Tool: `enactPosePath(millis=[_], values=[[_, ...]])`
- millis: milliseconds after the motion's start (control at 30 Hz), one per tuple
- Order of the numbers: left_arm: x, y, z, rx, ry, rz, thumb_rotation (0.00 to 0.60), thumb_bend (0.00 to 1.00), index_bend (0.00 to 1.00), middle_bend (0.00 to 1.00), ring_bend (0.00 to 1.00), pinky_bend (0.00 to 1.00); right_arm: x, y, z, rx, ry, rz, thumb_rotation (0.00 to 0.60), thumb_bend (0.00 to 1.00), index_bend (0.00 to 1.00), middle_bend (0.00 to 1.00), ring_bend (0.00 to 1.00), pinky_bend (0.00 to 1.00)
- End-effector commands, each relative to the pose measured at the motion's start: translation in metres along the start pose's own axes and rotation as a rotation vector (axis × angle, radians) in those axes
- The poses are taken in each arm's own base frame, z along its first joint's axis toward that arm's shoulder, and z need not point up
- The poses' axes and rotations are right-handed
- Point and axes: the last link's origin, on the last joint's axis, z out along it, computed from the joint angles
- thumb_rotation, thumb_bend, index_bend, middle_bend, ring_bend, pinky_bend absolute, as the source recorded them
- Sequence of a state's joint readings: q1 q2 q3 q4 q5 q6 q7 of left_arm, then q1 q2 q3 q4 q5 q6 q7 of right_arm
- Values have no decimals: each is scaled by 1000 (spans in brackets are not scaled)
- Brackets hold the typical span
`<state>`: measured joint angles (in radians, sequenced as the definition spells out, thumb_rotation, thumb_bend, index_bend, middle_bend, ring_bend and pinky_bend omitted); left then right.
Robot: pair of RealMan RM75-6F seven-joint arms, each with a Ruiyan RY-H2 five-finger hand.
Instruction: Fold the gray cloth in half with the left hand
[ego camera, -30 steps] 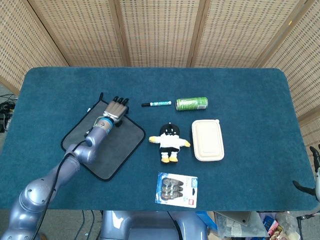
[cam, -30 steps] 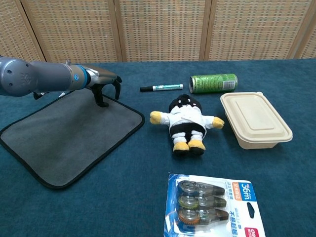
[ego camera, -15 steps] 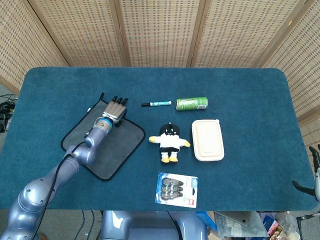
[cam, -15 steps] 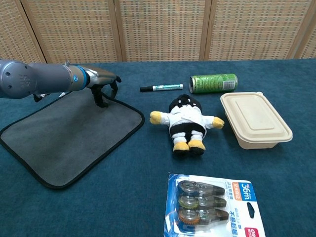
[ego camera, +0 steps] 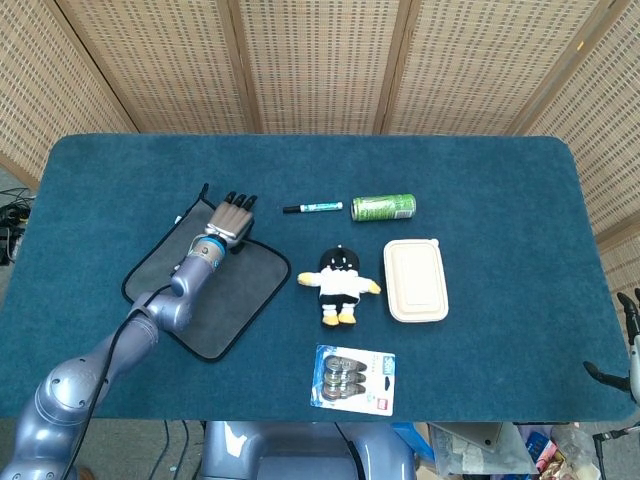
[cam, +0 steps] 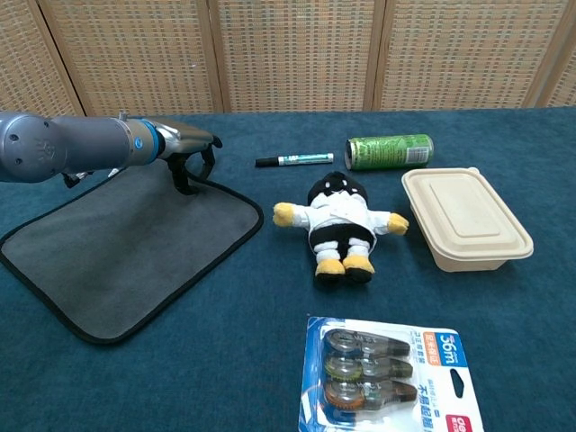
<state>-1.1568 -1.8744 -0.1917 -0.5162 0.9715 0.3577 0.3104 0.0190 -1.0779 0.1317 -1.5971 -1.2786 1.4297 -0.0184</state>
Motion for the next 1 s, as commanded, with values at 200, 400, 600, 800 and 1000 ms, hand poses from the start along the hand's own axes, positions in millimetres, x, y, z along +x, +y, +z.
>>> enactPosePath(millis=[200,400,600,800,1000], values=[[-1,1,0,3,6,3,600,616,671,0,0,0,0,0,0,2,-2,2,600,0,0,0,0,0],[-1,0,-2,1,7,-4,600,645,681,0,0,0,0,0,0,3,-3,3,600,0,0,0,0,0],[-2,-3,-6,-5,10,-25,600,712,699,0,0,0,0,-1,-1,7,-4,6,600,0,0,0,0,0],[0,-11,-17,-20,38,-53,600,744,709,0,0,0,1,-2,-2,14,-5,11,600,0,0,0,0,0],[-6,-25,-34,-19,52,-85,600,760,713,0,0,0,2,-3,-3,21,-3,15,600,0,0,0,0,0]])
